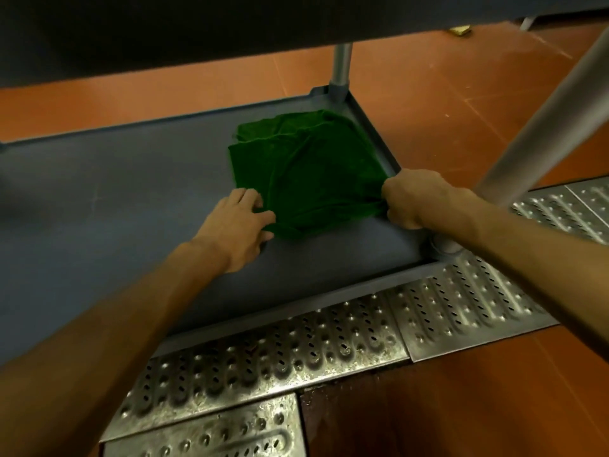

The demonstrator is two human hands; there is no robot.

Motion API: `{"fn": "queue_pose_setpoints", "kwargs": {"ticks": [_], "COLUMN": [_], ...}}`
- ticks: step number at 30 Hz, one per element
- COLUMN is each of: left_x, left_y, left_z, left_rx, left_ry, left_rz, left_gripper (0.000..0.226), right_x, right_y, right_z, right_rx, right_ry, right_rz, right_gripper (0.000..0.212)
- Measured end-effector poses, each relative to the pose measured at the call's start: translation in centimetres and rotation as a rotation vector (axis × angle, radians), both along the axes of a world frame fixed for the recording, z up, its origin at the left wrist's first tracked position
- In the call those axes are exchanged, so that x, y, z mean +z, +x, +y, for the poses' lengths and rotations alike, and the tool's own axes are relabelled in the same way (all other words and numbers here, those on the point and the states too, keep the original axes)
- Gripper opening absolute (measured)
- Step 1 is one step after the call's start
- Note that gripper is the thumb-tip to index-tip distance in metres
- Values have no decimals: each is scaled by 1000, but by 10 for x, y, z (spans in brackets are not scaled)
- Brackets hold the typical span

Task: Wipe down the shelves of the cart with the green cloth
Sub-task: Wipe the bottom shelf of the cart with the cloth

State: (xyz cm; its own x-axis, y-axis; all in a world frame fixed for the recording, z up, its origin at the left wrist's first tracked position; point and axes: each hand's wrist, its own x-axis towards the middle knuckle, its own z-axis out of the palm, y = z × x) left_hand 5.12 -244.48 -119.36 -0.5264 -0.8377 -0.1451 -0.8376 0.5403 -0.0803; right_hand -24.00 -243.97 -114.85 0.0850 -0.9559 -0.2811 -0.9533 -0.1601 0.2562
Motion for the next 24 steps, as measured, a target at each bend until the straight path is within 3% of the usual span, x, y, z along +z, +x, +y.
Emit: {"fn": "queue_pose_setpoints", "kwargs": {"ticks": [6,13,20,24], "left_x": [-1,2,8,12], "left_y": [5,21,51,81], "left_z": [13,43,73,81], "left_rx": [-41,-162,-206,-191], "left_ry": [198,194,233,239], "left_rz": [116,58,123,125], "left_gripper": [38,50,65,62], "right_x": [4,1,-14,-20], "right_y": [-2,8,24,42], "right_z": [12,42,58,58], "right_rx": [37,-34,122,154], "right_ry": [159,279,238,271], "right_rz": [-25,-231,-119,-195], "right_gripper": [19,76,51,48]}}
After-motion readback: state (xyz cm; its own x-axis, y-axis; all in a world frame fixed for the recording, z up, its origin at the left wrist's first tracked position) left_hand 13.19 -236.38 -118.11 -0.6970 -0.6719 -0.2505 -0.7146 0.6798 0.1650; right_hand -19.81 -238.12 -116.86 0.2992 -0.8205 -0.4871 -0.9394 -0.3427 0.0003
